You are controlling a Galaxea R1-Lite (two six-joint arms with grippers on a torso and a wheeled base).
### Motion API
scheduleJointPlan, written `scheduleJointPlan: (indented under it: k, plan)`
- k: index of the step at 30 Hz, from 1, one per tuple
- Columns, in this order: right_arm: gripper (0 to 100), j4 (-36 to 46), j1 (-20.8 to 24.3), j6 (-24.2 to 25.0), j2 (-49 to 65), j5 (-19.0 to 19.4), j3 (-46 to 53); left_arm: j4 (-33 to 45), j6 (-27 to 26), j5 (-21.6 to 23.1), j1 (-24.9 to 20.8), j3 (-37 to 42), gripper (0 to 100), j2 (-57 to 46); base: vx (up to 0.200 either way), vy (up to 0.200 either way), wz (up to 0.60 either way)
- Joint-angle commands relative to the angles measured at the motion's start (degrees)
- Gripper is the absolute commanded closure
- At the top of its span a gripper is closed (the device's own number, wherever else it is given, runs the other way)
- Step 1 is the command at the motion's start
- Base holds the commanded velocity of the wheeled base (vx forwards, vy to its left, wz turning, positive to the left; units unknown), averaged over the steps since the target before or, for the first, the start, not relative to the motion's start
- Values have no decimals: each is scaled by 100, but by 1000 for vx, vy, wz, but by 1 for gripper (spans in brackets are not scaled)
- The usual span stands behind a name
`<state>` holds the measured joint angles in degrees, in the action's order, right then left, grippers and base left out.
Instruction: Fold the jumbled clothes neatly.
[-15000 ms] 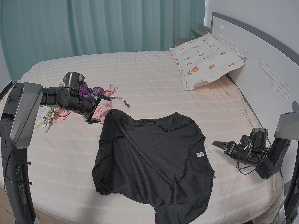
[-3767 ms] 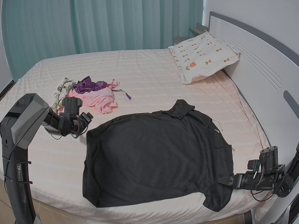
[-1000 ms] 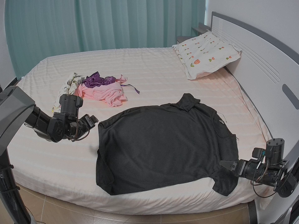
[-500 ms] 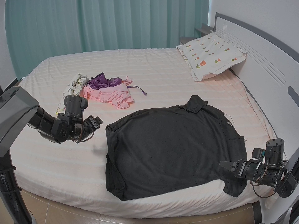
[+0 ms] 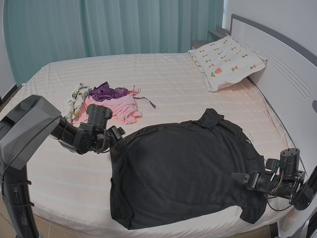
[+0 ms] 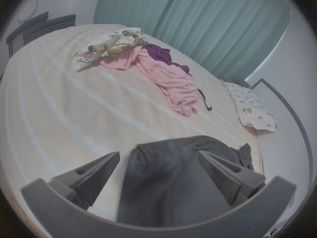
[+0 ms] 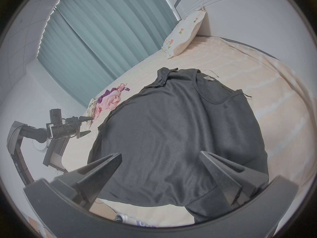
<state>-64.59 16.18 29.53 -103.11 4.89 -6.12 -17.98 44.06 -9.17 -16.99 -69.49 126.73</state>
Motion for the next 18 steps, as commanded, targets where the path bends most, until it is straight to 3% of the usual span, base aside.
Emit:
scheduleJointPlan:
  k: [1, 8, 18]
  plan:
    - [0, -1, 35, 1, -60, 3, 6, 172, 226, -15, -331, -390, 0, 317, 0, 0, 0]
    - [0, -1, 26, 1, -113, 3, 6, 506, 235, -129, -647, -715, 0, 581, 0, 0, 0]
    - [0, -1, 26, -8, -192, 3, 14, 489, 253, -358, -595, -1137, 0, 1108, 0, 0, 0]
